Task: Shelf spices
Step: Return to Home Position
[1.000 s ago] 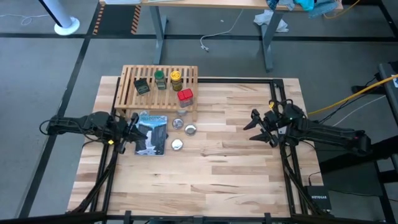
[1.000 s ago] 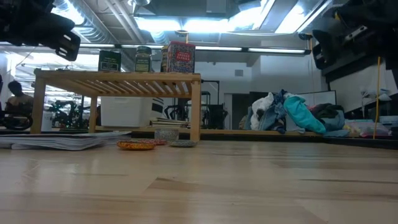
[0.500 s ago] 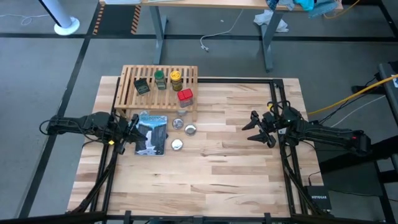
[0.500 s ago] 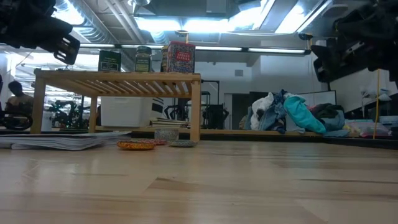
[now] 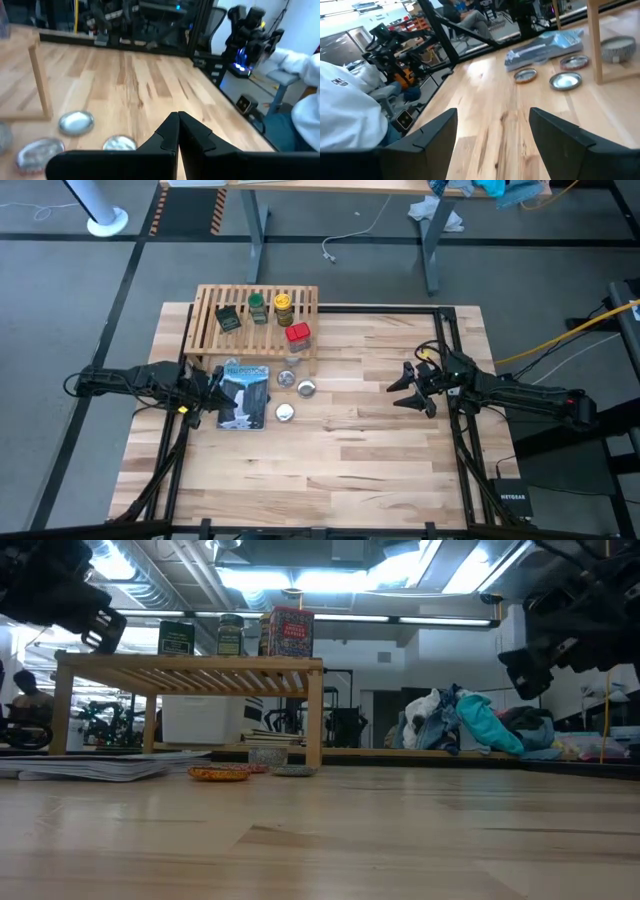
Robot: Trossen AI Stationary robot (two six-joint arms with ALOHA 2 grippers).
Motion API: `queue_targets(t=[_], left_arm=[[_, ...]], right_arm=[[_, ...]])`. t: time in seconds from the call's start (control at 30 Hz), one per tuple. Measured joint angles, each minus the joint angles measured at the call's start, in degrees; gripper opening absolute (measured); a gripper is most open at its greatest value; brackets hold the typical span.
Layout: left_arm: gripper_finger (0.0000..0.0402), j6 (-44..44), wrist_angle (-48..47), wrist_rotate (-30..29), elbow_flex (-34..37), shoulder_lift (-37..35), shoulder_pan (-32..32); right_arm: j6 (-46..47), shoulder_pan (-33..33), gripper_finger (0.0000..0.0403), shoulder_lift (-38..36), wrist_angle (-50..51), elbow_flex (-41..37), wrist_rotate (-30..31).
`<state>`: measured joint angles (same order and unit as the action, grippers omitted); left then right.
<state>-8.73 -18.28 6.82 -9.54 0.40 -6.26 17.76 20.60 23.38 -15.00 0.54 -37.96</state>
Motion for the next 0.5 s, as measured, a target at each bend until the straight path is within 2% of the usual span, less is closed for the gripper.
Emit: queue_targets(t=[0.5], left_arm=[[0.0000, 1.7, -14.3, -0.1, -0.2, 0.0, 0.0]], right_arm=[[0.0, 0.0, 0.0254, 0.0, 6.2, -0.1, 0.0]])
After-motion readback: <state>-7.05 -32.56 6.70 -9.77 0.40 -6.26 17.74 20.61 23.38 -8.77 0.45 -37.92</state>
